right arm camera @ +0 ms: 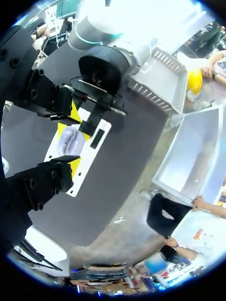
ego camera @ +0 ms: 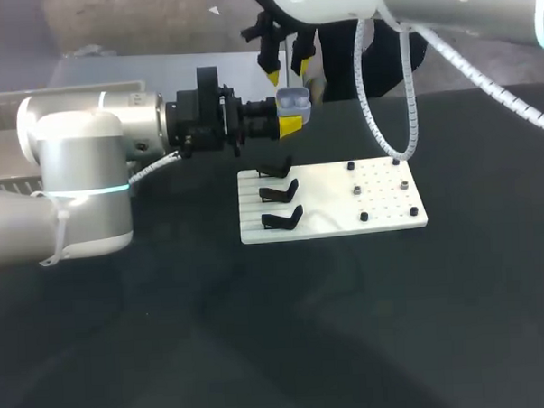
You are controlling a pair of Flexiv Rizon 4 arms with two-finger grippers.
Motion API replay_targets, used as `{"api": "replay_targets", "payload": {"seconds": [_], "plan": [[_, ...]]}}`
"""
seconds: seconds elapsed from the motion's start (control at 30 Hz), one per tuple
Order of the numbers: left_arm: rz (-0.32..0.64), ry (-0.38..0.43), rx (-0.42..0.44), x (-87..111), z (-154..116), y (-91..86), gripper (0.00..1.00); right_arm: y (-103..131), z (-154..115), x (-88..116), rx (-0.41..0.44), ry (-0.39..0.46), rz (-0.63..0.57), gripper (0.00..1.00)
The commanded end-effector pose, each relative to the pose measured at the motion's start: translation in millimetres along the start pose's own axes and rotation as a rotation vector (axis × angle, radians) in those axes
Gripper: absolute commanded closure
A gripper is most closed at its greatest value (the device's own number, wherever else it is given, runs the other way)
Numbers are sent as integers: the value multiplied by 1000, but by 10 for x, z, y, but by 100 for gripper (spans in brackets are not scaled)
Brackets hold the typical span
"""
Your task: Pick up each earbud case from the left stands, insert the matching earbuds, close the lid, and place the case in the box.
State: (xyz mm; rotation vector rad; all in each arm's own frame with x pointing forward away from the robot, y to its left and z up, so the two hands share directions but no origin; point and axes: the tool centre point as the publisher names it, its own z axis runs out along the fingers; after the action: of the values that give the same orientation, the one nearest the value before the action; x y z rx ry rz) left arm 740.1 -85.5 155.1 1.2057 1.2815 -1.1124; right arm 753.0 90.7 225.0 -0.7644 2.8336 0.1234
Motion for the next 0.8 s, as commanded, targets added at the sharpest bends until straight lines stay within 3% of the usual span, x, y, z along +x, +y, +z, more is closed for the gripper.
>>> {"api": "replay_targets", "payload": {"seconds": [0.03, 0.47, 0.8], "plan": [[3, -3, -7, 5, 1, -20, 100, -113, 34, -60, -10, -22, 27, 58], [3, -3, -7, 5, 1, -20, 100, -501, 282, -266, -21, -70, 207, 57], [3, -3, -7, 5, 1, -20, 100, -440, 399, -48, -16, -35, 218, 60]]}}
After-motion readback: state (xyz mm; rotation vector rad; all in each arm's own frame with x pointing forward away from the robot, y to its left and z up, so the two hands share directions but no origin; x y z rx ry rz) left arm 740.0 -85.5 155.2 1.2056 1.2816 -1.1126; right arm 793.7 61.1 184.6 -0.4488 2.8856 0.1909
